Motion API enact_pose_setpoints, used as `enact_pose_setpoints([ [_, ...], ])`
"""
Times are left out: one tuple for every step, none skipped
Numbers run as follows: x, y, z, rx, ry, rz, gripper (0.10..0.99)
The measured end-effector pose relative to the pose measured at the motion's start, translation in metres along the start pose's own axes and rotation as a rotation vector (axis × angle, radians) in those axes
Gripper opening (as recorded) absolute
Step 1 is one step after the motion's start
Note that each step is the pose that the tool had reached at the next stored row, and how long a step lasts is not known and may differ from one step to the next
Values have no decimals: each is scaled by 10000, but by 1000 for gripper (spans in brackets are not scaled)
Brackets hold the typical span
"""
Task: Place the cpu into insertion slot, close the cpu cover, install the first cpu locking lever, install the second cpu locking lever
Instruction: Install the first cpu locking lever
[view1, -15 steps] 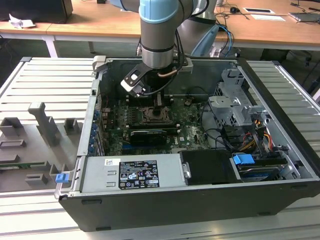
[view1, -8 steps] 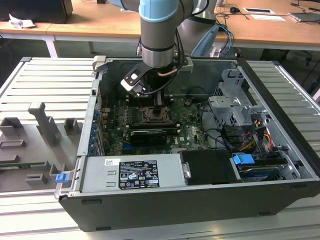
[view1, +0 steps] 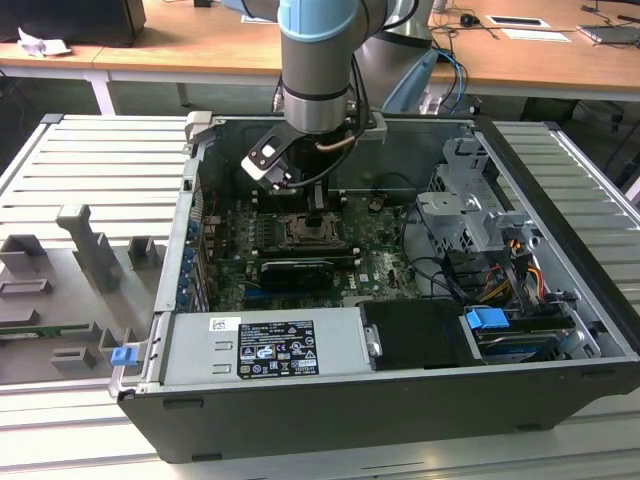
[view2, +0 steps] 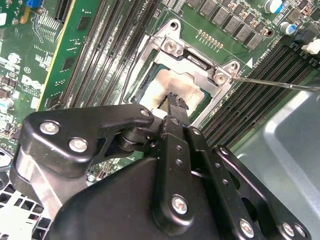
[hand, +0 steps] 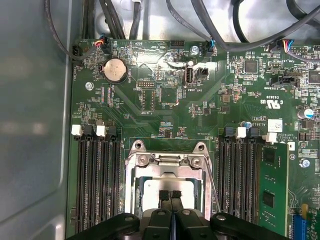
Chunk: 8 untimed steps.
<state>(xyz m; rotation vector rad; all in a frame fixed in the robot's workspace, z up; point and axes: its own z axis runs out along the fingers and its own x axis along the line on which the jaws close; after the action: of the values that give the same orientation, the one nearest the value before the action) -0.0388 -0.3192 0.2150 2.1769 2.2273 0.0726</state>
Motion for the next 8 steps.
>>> enact_pose_setpoints([
  [0, 0, -3, -1, 1, 0, 106],
  [0, 1, -5, -2, 3, 0, 106],
  [0, 1, -8, 0, 1, 0, 106],
  [0, 1, -12, -1, 1, 0, 106],
  [0, 1, -14, -1, 2, 0, 106],
  [0, 1, -16, -1, 1, 0, 106],
  [0, 1, -18, -1, 1, 0, 106],
  [0, 1, -20, -1, 1, 0, 106],
])
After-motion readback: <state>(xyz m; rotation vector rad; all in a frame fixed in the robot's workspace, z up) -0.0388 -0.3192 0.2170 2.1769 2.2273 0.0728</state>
